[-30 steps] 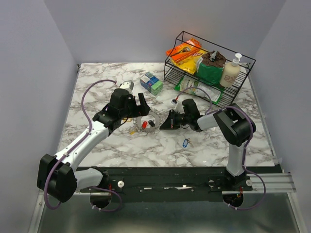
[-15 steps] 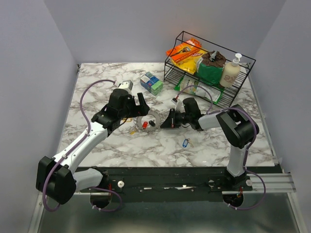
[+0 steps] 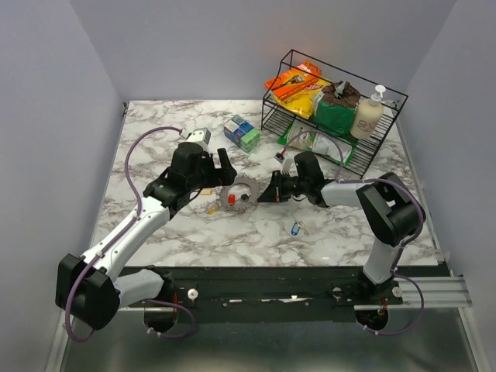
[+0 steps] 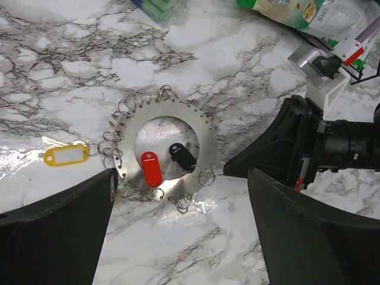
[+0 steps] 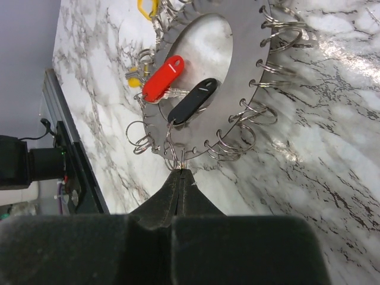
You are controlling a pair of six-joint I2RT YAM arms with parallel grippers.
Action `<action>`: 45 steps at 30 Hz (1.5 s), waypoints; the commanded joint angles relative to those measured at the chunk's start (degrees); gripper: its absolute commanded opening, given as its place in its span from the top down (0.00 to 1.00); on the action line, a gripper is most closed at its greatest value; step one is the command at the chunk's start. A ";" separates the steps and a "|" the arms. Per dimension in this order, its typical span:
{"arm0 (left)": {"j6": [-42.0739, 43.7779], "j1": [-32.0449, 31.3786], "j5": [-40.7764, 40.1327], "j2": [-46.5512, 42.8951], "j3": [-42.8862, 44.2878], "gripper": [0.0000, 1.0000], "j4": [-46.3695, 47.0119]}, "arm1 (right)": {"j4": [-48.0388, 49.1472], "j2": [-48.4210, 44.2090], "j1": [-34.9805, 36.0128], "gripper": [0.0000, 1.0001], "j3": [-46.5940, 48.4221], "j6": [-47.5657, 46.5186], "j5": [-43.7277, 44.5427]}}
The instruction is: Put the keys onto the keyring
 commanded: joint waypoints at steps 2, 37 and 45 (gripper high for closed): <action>2.13 -0.11 -1.33 -1.82 1.12 0.01 -0.25 | -3.70 -4.86 -0.03 1.00 1.37 -5.02 -0.61; 7.85 -0.20 23.02 -11.75 -4.94 0.01 13.19 | -15.29 -16.73 1.91 0.99 6.11 -19.43 -13.01; 7.58 -0.29 24.77 -11.14 -6.61 0.02 15.04 | -16.53 -16.38 2.17 0.99 5.85 -21.54 -14.67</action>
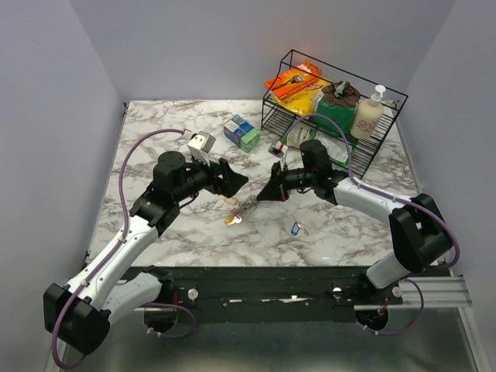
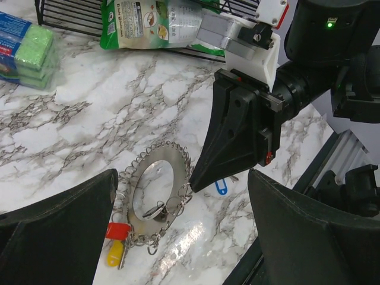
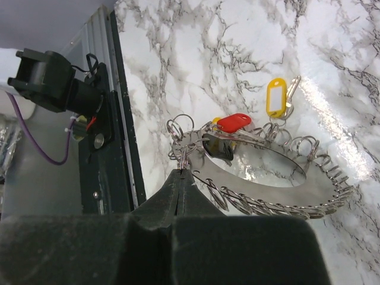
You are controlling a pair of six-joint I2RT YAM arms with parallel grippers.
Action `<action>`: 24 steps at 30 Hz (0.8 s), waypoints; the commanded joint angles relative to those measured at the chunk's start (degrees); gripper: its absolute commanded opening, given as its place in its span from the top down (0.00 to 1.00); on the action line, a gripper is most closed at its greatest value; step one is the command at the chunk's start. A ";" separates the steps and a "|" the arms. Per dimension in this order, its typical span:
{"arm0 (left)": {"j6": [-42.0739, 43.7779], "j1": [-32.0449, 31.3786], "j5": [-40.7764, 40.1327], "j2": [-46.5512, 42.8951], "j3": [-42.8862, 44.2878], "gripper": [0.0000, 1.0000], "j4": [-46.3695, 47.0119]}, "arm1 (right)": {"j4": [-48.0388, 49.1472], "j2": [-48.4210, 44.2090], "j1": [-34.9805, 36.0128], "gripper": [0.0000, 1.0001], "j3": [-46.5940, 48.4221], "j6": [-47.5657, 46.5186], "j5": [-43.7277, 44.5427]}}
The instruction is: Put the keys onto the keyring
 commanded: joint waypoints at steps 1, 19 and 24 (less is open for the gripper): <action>0.06 -0.27 3.64 -0.18 -1.63 0.03 3.50 | -1.10 -1.25 0.25 1.00 1.30 -2.31 -3.99; 2.61 -0.27 13.04 -4.75 -0.31 0.08 5.97 | -1.28 -9.77 0.33 0.99 3.32 -3.45 -8.12; 2.35 -0.18 14.54 -5.37 -0.32 0.14 6.58 | -1.28 -12.85 0.33 0.99 3.41 -3.63 -10.05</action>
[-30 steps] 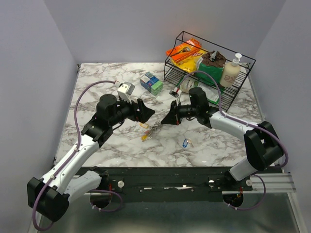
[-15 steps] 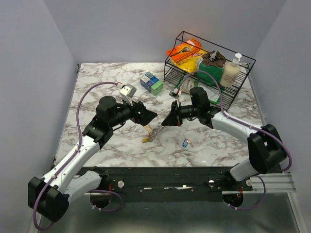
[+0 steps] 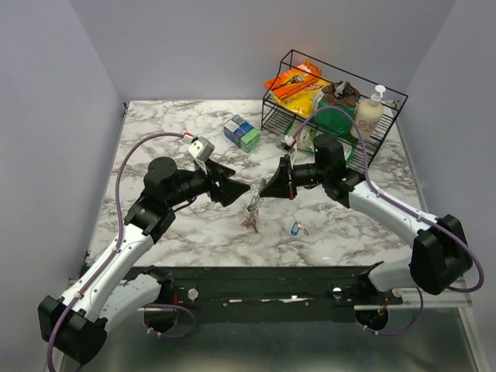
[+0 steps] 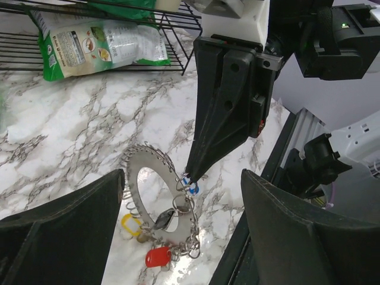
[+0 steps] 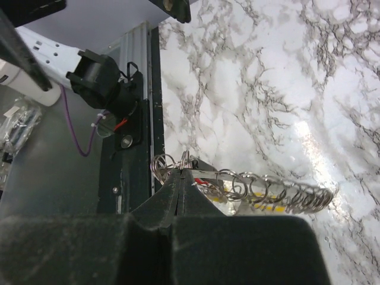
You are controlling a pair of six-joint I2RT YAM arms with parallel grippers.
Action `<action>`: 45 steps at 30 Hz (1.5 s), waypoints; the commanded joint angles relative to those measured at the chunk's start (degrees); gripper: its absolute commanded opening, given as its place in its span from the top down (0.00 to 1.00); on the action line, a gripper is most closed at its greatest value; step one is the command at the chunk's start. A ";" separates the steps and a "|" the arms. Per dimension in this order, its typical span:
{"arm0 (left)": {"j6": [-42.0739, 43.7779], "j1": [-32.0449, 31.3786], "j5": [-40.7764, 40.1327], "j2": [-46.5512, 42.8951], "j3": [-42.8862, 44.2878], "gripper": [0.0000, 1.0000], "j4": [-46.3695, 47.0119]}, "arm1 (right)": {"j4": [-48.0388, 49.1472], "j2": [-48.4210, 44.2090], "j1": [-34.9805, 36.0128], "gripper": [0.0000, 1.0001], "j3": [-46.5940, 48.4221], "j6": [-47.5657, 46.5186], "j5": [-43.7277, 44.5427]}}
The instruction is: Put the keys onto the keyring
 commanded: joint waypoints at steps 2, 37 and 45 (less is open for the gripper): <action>0.71 -0.09 4.73 -0.86 2.00 0.16 1.60 | 0.74 -4.26 0.33 0.99 2.45 -0.88 -5.40; -2.02 -3.86 15.29 3.52 2.97 0.35 7.05 | 9.43 -13.23 0.33 0.99 -0.01 6.41 -7.08; -1.49 -6.24 14.23 5.64 4.02 0.44 7.40 | 9.61 -13.41 0.33 1.00 -0.54 6.68 -6.55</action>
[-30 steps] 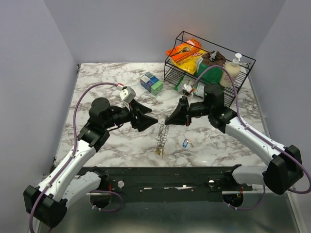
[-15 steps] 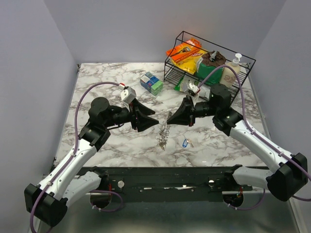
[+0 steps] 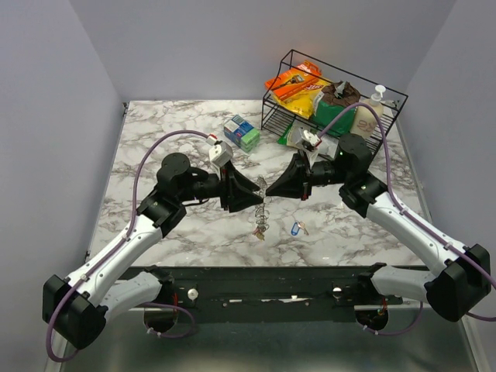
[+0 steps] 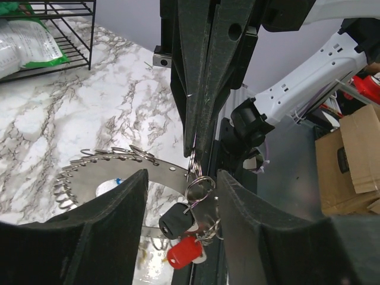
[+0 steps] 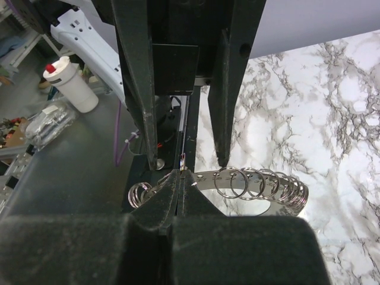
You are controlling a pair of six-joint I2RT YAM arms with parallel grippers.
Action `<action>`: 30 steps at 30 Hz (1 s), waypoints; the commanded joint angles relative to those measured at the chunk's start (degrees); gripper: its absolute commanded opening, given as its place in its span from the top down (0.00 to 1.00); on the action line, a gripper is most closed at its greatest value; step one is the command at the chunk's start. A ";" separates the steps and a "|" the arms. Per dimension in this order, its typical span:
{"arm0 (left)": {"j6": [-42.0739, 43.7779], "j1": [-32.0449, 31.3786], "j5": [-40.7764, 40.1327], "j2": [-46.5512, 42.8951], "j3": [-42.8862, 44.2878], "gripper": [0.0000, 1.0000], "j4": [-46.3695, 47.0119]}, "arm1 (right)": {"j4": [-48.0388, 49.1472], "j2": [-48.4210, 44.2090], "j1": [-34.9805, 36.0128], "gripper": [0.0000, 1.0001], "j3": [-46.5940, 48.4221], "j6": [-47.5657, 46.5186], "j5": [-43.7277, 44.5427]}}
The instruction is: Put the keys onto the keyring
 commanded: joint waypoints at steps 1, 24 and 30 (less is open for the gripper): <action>0.98 -0.93 -1.23 0.18 2.06 0.46 0.78 | 2.92 -1.45 0.27 0.99 -0.58 1.07 0.57; 1.15 -1.72 -3.16 0.62 3.11 1.00 1.31 | 1.08 -0.75 0.27 0.98 -0.32 0.37 2.33; 5.54 -1.81 -3.34 0.18 6.79 1.00 -6.33 | -4.36 -1.10 0.18 0.64 1.70 -3.14 6.37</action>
